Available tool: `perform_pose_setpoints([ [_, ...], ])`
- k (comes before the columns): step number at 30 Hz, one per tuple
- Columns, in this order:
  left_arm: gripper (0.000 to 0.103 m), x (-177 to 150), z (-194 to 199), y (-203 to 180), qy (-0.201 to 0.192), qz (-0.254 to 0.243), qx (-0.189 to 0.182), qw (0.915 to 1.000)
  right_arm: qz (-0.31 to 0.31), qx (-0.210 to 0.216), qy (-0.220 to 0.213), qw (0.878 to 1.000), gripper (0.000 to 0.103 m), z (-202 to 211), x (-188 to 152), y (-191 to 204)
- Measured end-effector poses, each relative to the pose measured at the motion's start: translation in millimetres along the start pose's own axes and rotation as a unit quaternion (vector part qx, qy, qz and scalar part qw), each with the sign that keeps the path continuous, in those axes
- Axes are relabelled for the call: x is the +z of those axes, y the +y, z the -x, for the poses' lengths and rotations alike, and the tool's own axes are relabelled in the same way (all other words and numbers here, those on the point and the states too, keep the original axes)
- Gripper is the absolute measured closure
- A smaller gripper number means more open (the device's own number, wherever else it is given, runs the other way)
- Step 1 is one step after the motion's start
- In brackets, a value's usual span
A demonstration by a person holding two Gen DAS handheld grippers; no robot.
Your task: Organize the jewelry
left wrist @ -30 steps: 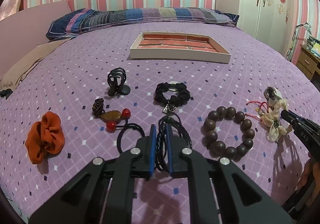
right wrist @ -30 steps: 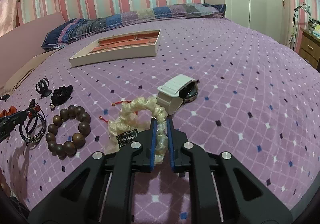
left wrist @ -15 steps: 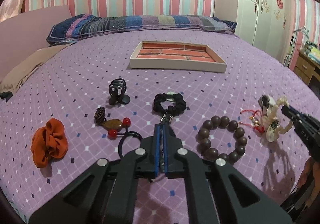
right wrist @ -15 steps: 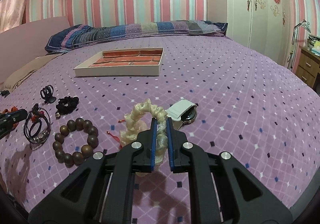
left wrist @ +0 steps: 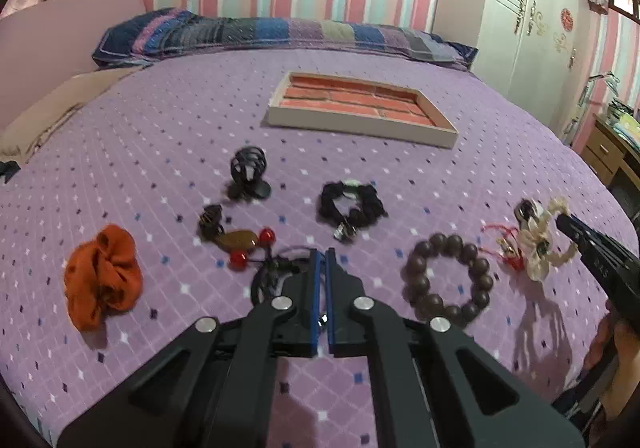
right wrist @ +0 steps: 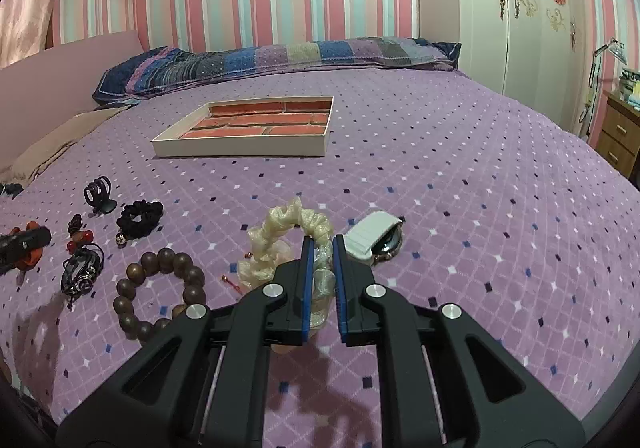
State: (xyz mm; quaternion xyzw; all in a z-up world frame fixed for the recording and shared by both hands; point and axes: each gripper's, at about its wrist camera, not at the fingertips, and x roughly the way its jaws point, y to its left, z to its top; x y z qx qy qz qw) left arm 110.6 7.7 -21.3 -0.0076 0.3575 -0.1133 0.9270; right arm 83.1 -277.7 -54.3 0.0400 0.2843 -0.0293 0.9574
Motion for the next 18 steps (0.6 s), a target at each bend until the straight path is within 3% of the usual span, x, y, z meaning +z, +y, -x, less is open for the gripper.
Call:
perform_pose_setpoints([
  [10,0.098,-18.4,-14.8,-20.2,0.033,-0.029,-0.009,0.999,-0.013,0.014,0.008,1.0,0.093,-4.1,-5.2,-3.1],
  [11,0.091,-19.5,-16.8,-22.4,0.034,-0.034,-0.006,0.9988,-0.014,0.015,0.009,1.0,0.093,-4.4,-5.3,-3.4],
  [12,0.068,-20.4,-18.4,-24.5,0.035,-0.039,-0.001,0.9986,-0.017,0.017,0.01,1.0,0.093,-4.9,-5.4,-4.1],
  [14,0.042,-21.9,-17.3,-25.4,0.021,-0.044,0.014,0.9987,-0.021,0.02,0.012,1.0,0.093,-5.6,-5.3,-5.9],
  [18,0.043,-21.7,-25.5,-22.0,0.03,-0.044,0.016,0.9985,-0.022,0.022,0.012,0.999,0.093,-6.0,-5.3,-6.5],
])
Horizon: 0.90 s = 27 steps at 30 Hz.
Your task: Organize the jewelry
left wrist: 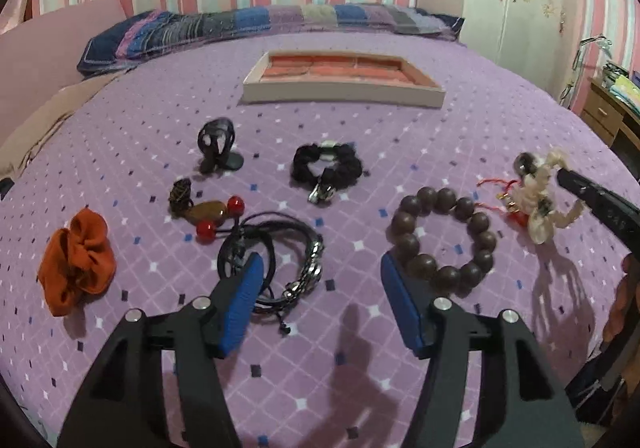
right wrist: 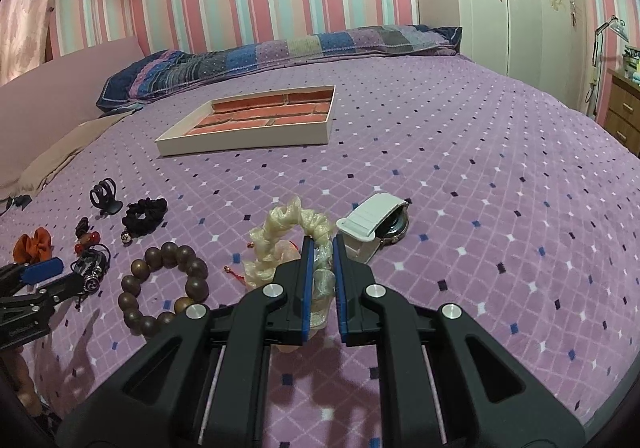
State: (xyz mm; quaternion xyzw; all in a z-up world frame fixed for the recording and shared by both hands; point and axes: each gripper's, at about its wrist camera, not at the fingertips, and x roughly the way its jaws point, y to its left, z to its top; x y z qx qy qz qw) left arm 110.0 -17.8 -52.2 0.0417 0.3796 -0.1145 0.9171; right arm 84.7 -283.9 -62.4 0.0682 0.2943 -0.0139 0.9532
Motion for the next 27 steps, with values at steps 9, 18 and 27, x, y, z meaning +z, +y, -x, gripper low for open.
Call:
perform_pose_setpoints([
  [9,0.049,0.1,-26.4,3.7,0.023,-0.003,0.003,0.9997,-0.003,-0.001,0.005,1.0,0.093,-2.8,-0.8,-1.5],
  [18,0.08,-0.5,-38.5,9.6,0.043,0.008,-0.009,0.999,0.005,-0.007,0.005,1.0,0.093,-5.2,-2.0,2.5],
  [27,0.083,1.0,-12.5,8.9,0.015,0.004,-0.014,0.9998,0.003,-0.009,0.001,1.0,0.093,-2.2,-1.1,1.4],
])
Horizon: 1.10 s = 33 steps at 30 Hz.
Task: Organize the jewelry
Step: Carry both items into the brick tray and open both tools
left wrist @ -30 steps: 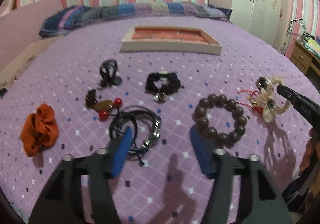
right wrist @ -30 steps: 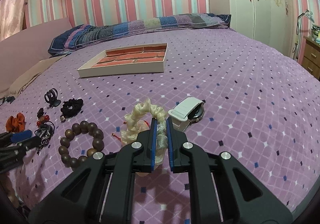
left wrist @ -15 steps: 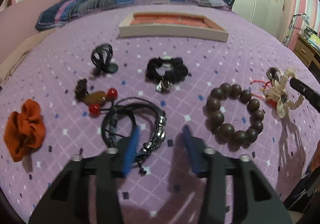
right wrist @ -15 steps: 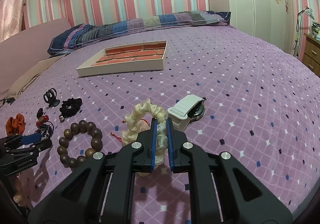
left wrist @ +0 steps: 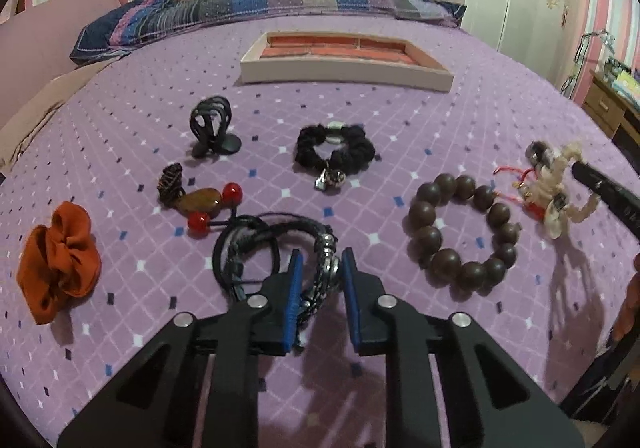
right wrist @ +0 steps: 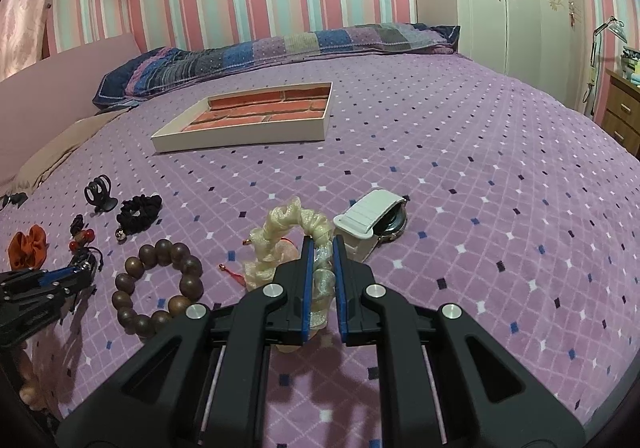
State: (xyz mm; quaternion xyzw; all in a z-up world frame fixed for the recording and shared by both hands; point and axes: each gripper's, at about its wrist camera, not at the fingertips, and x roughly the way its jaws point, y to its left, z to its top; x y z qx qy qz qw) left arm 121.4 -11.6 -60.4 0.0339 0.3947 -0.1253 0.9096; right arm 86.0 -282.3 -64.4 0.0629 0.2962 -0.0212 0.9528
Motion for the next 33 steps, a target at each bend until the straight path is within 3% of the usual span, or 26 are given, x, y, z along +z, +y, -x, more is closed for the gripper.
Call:
perform_pose_setpoints([
  [9,0.084,46.9,36.5,15.3,-0.045,0.022,-0.019,0.9986,0.014,0.006,-0.007,1.0,0.093,3.3,19.8,7.4],
  [16,0.084,96.3,33.0,27.5,-0.072,0.032,-0.031,0.9965,0.016,0.007,-0.017,1.0,0.093,-15.7,64.0,11.5],
  [24,0.084,158.3,-2.7,35.3,-0.083,0.04,-0.041,0.9949,0.018,0.005,-0.004,1.0,0.093,-78.7,132.4,20.6],
  [33,0.084,245.6,-90.1,38.9,-0.066,0.04,-0.037,0.9963,0.01,-0.008,0.011,1.0,0.093,-175.8,206.1,31.8],
])
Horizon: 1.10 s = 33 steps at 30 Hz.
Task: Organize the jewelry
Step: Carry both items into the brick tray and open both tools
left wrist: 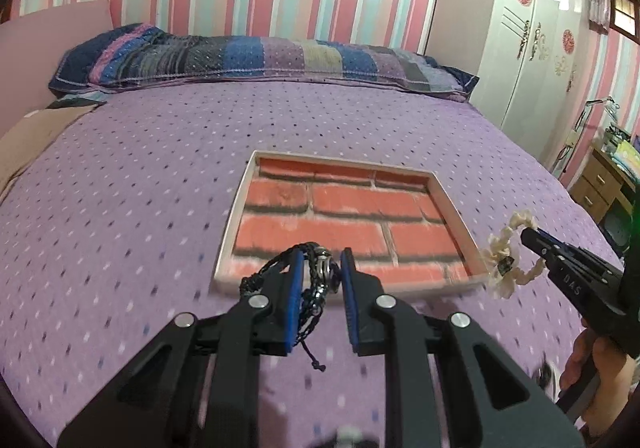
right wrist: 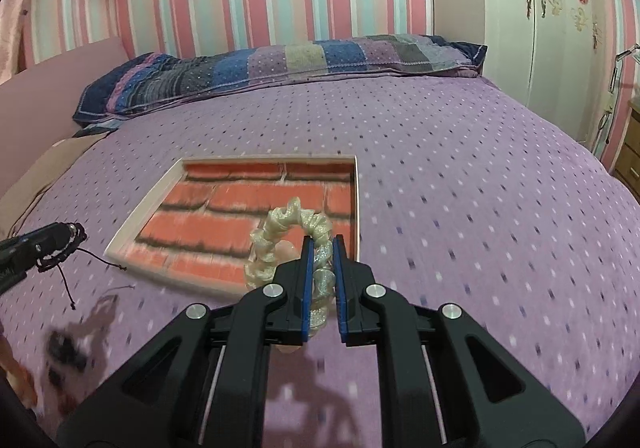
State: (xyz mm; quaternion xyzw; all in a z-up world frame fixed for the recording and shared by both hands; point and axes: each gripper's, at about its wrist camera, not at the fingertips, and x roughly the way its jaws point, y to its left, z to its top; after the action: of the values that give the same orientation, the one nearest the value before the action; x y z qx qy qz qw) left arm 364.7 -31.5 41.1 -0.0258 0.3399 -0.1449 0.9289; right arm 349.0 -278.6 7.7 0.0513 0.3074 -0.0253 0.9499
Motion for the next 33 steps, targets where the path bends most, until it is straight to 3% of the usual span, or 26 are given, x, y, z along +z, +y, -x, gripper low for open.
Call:
perform_pose_setpoints([
  [9,0.084,65.9,-108.4,4.0,0.028,-0.018,0.025,0.9991,-0.004,-0.005,0.044,0.999,0.093,-115.2,59.5,12.8],
  [18,0.084,92.7,-207.0,4.0,0.08,-0.04,0.043,0.9951,-0.03,-0.027,0.119,0.992,0.093,-201.7,81.2,-1.3],
  [24,0.084,93.0,-254.4,5.2,0.114,-0.054,0.065,0.9899,-0.032,-0.034,0.166,0.985,0.093,-229.8,81.5,-12.6],
  [33,0.083,90.2,-274.9,5.1,0.137,-0.059,0.079,0.9856,-0.018,-0.038,0.2,0.979,0.09,-246.6,72.9,-12.1],
])
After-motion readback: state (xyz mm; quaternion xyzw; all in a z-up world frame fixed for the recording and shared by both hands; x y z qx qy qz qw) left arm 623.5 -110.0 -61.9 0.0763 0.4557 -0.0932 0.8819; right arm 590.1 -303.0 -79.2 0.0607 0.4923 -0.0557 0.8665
